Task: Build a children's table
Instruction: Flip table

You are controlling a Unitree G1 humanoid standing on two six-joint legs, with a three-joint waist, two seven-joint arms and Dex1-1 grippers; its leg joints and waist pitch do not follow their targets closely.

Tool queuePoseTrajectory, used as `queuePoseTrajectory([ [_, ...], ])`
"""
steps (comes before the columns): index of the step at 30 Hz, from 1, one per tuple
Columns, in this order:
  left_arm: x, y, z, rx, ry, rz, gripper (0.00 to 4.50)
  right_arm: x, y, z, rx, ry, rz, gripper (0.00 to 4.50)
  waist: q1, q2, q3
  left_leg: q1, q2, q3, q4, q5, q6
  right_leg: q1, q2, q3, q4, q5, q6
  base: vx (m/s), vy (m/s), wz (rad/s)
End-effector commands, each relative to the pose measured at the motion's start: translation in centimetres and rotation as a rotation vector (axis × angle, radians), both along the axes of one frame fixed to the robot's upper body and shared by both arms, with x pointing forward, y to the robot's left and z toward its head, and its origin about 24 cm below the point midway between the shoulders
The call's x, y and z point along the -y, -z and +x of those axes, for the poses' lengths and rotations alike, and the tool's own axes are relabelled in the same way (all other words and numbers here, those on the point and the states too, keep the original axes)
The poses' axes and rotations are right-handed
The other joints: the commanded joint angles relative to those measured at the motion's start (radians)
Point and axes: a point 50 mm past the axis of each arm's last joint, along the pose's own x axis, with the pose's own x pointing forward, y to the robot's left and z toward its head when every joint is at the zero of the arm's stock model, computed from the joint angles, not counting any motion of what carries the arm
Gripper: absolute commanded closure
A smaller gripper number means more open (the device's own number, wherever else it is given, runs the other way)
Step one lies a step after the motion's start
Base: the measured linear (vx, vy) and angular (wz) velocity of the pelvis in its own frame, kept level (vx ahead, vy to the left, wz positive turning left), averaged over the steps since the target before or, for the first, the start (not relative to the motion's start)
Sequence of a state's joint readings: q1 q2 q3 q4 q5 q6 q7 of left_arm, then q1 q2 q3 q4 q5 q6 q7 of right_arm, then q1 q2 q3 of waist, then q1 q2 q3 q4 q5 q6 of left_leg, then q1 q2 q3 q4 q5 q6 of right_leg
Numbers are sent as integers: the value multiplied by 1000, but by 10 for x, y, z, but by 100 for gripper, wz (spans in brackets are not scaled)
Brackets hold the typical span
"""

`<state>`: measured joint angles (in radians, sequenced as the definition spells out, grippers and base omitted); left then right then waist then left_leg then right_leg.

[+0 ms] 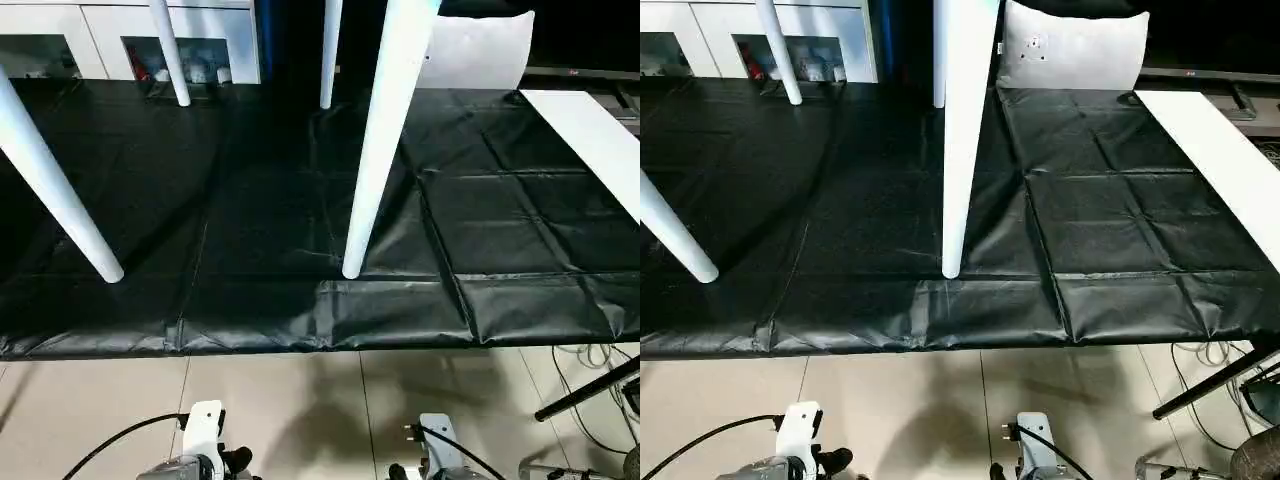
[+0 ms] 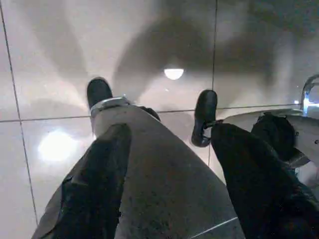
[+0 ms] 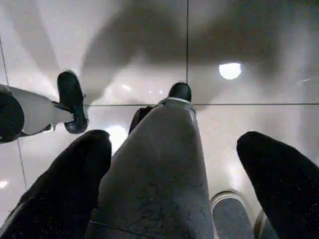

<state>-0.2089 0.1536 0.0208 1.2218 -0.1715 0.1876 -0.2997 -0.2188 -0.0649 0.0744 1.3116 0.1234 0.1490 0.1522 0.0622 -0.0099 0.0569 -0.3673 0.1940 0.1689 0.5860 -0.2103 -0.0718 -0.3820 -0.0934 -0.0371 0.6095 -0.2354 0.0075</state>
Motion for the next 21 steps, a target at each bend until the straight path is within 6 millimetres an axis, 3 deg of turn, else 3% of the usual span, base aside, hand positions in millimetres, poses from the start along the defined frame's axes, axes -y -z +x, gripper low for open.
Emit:
queuePoseTrajectory([
  [1,-1,0,-1,-2,4,8,151,3,3,-8,-35,13,-4,0,2,7,-25,7,45,-6,-93,-240,40,28,-58,35,-77,-79,-240,0,0,0],
  [4,-1,0,-1,-2,4,8,151,3,3,-8,-35,13,-4,0,2,7,-24,7,45,-7,-96,-259,23,26,-57,36,-80,-106,-227,0,0,0],
  [12,-1,0,-1,-2,4,8,151,3,3,-8,-35,13,-4,0,2,6,-26,5,43,-5,-93,-219,34,28,-56,35,-75,-37,-234,0,0,0],
  [21,-1,0,-1,-2,4,8,151,3,3,-8,-35,13,-4,0,2,6,-23,5,45,-5,-98,-244,26,26,-58,37,-81,-87,-225,0,0,0],
])
